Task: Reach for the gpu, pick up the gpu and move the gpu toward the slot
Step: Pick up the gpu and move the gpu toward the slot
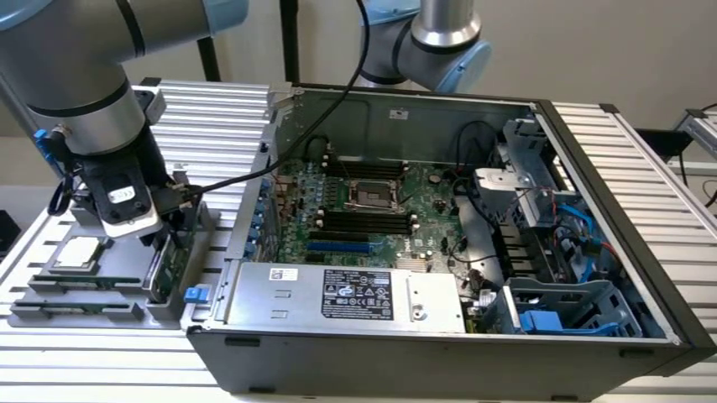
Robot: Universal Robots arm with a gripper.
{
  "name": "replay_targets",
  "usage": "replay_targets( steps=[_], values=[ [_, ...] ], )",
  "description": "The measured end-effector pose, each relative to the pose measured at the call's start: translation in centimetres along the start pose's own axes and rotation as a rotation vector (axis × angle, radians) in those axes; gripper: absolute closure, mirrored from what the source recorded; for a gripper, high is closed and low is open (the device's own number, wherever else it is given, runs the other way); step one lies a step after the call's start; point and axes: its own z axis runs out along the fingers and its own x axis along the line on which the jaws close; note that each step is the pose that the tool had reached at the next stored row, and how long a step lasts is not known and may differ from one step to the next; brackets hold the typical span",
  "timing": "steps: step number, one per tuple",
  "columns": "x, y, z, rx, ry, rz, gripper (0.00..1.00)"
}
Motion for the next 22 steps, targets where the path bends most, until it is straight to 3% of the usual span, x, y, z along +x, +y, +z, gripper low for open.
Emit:
replay_targets(
  steps=[19,21,22],
  values=[
    [0.13,0.58,0.55,0.0001,-0.0035,-0.001,0.52],
    [0.13,0.58,0.57,0.0,-0.0036,-0.001,0.54],
    [0.13,0.58,0.58,0.0,-0.0036,-0.001,0.61]
  ],
)
